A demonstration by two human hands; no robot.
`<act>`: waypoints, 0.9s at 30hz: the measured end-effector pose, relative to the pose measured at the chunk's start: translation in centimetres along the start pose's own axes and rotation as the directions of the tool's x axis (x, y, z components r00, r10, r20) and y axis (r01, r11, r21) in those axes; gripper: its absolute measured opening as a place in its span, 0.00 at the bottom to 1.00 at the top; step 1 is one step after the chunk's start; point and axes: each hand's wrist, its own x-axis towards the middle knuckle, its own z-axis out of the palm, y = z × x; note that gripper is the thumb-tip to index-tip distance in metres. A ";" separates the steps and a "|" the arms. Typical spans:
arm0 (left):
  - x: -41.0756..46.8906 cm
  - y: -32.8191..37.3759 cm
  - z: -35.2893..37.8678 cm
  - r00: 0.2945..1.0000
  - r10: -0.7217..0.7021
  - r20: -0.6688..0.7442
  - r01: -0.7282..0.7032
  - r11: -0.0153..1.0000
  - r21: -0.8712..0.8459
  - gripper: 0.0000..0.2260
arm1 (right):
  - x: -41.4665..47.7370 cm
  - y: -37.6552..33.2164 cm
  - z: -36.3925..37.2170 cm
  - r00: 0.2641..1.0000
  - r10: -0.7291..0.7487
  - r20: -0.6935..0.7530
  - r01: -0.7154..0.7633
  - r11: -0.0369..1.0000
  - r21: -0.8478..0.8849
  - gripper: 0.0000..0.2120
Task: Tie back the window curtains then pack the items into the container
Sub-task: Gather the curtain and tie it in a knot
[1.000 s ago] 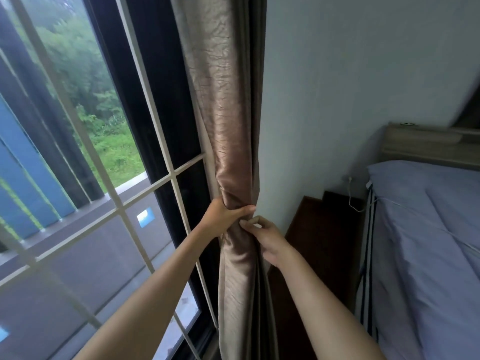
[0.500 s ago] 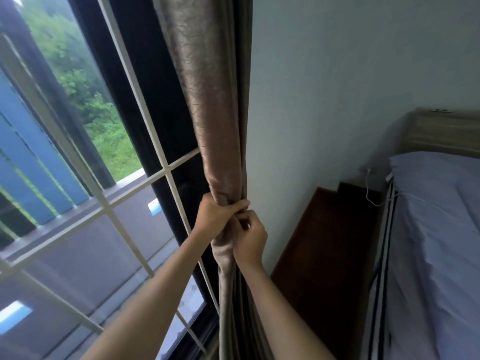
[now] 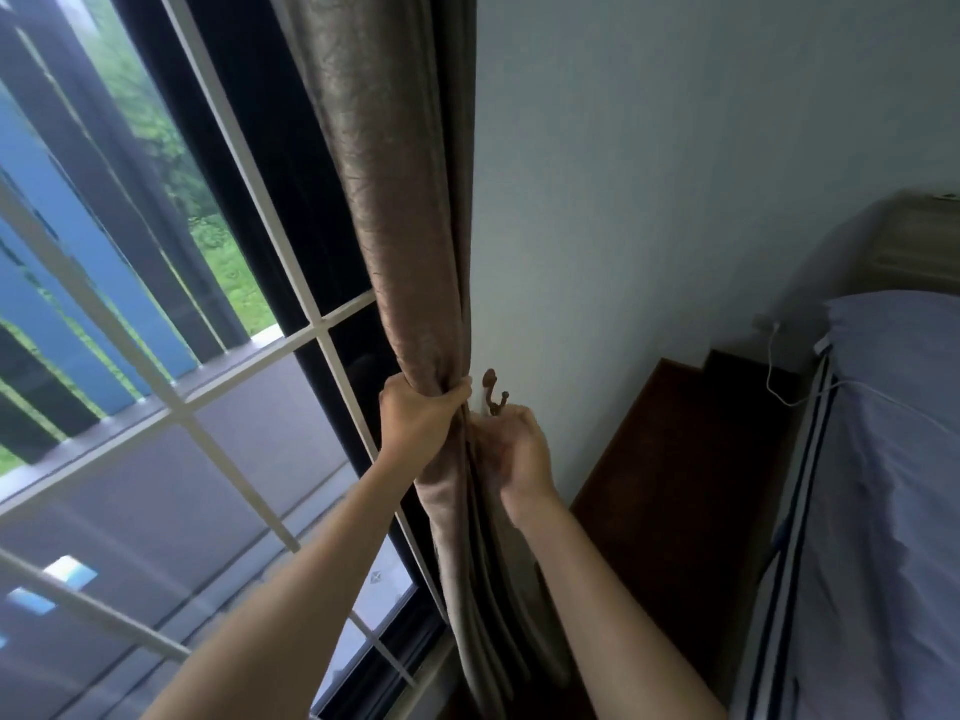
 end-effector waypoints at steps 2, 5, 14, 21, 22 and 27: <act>-0.1 0.1 0.6 1.000 -0.005 0.001 0.005 1.000 -0.003 0.09 | 2.7 -0.2 -2.5 0.976 0.042 -0.214 -0.048 0.999 -0.022 0.05; -0.2 0.3 1.2 1.000 -0.003 -0.011 0.003 1.000 0.014 0.09 | 6.5 0.6 -5.6 0.951 0.000 -0.308 -0.153 0.868 -0.472 0.12; 0.5 0.2 1.2 0.998 0.016 -0.055 -0.014 1.000 0.025 0.10 | 12.5 2.4 -5.5 0.993 0.106 -0.049 -0.085 0.366 -0.927 0.32; 0.8 0.0 1.0 1.000 0.017 -0.002 -0.017 1.000 -0.013 0.10 | 13.0 3.1 -5.5 0.991 0.135 0.008 -0.033 0.302 -0.953 0.16; 0.9 0.0 0.9 1.000 0.015 0.005 -0.015 1.000 -0.022 0.10 | 12.8 3.2 -5.7 0.993 0.120 0.018 -0.016 0.277 -0.961 0.13; 0.8 0.4 0.4 0.998 0.008 0.066 -0.005 0.999 -0.044 0.11 | 10.4 1.7 -6.3 0.999 -0.003 0.047 0.047 0.232 -0.972 0.11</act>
